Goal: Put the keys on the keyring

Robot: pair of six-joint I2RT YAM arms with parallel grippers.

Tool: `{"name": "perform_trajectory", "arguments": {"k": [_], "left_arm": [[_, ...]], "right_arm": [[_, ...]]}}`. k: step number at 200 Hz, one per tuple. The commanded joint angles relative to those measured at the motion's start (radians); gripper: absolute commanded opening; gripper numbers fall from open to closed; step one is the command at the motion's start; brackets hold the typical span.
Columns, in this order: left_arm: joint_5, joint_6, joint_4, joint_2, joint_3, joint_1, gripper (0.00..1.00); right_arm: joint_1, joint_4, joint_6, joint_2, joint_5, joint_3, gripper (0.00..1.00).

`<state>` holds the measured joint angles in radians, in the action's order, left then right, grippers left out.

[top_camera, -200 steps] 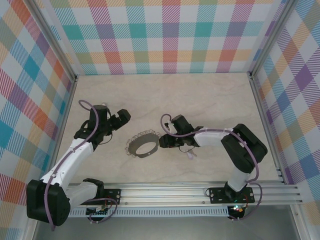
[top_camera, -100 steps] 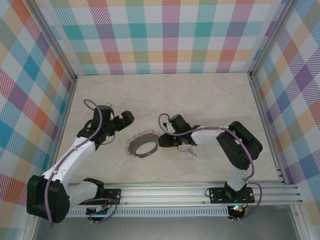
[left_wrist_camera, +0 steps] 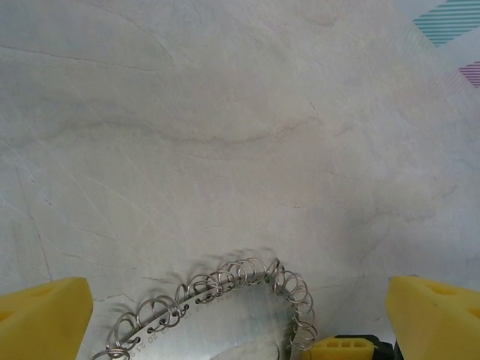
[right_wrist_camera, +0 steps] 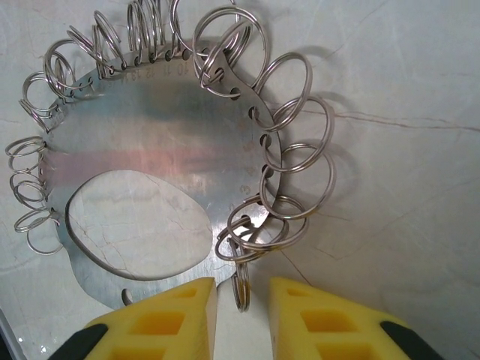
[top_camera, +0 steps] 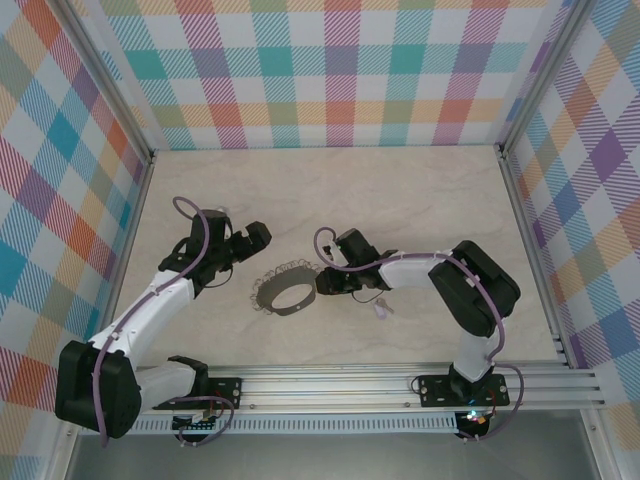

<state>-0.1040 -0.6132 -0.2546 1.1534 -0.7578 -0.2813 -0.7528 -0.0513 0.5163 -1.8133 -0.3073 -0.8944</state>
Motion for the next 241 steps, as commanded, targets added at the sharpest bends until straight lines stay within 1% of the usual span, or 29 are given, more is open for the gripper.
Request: {"name": "perform_trajectory", "arguments": {"k": [1, 34, 63, 100, 134, 164, 198, 229, 241], "left_arm": [[-0.006, 0.016, 0.028, 0.006, -0.013, -0.018, 1.0], [-0.002, 0.017, 0.032, 0.006, -0.007, -0.019, 1.0], [-0.001, 0.019, 0.033, 0.008, -0.005, -0.021, 1.0], [-0.002, 0.035, 0.014, 0.003, -0.02, -0.022, 1.0], [-0.019, 0.062, -0.011, -0.005, -0.05, -0.022, 1.0], [-0.047, 0.085, -0.015, -0.008, -0.073, -0.022, 1.0], [-0.095, 0.096, -0.015, -0.009, -0.09, -0.025, 1.0], [-0.14, 0.11, -0.008, -0.011, -0.088, -0.031, 1.0], [-0.166, 0.118, 0.004, -0.009, -0.087, -0.033, 0.99]], "right_arm": [[-0.008, -0.008, -0.007, -0.019, -0.023, -0.029, 0.23], [-0.008, -0.008, -0.008, -0.021, -0.026, -0.032, 0.13], [-0.008, 0.01, -0.024, -0.001, -0.017, -0.035, 0.0], [-0.006, 0.063, -0.093, 0.061, 0.006, -0.041, 0.0], [-0.006, 0.101, -0.232, 0.149, 0.002, -0.029, 0.0], [0.011, 0.087, -0.335, 0.219, -0.06, -0.001, 0.0], [0.054, 0.028, -0.351, 0.285, -0.142, 0.03, 0.0], [0.067, 0.005, -0.354, 0.319, -0.16, 0.037, 0.0], [0.074, 0.004, -0.355, 0.331, -0.169, 0.035, 0.0]]}}
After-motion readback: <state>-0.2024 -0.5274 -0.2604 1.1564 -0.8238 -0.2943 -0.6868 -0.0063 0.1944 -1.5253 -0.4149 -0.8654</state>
